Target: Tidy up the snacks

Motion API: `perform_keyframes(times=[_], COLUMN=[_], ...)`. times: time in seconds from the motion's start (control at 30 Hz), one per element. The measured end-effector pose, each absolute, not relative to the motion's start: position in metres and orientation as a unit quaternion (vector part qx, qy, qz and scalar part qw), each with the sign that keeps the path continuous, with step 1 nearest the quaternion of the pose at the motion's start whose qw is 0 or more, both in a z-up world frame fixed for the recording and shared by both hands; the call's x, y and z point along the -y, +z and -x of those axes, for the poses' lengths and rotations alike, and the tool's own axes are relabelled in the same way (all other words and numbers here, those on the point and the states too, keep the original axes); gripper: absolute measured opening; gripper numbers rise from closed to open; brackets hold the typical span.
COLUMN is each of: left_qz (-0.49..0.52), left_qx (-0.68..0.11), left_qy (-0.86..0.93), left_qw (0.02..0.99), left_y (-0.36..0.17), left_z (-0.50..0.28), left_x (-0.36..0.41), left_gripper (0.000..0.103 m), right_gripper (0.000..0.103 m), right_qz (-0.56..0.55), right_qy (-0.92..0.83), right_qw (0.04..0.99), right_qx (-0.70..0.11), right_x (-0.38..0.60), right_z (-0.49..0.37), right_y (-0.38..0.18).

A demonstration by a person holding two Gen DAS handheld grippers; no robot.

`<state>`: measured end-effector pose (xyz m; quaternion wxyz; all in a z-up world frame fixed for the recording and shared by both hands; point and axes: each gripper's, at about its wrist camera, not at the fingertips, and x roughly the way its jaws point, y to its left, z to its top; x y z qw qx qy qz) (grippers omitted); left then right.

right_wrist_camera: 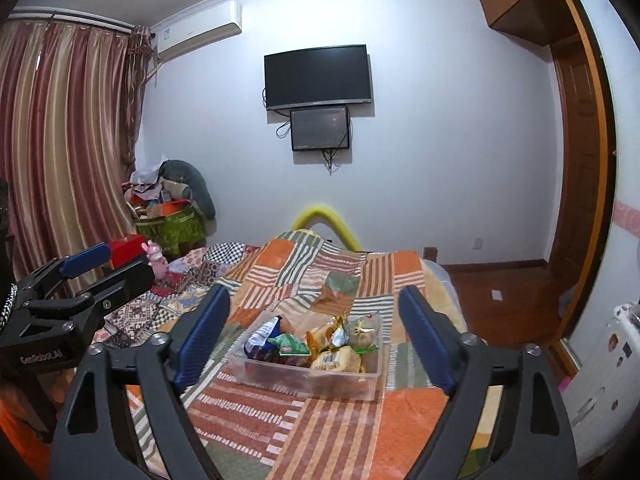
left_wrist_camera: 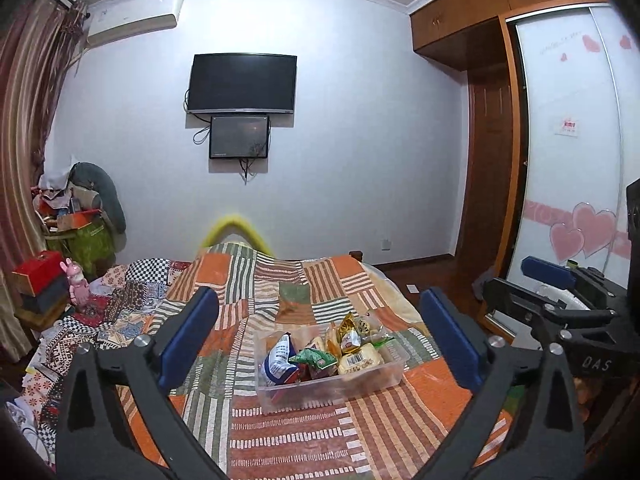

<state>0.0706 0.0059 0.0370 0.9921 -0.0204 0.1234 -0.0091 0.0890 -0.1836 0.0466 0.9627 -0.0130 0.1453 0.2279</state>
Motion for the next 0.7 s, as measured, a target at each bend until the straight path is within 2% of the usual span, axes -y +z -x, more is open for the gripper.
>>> perform_keyframes(times=[0.1,0.7], left_qz=[0.022,0.028], left_qx=[-0.126,-0.13], left_qy=[-0.01,-0.007], left_qw=[0.992,0.991], left_y=[0.035,0.028], left_z=[-0.07,-0.067], left_x=[-0.004,-0.007], left_gripper=[0.103,0.103], right_gripper=[0.103,0.103], right_qz=[0.014,0.019], right_qy=[0.211,0.198], right_qw=[0.968,0.972], right_qx=[-0.134,-0.121], right_x=[0.184,0.184], right_z=[-0.084,-0.07], right_y=[0.045,0.039])
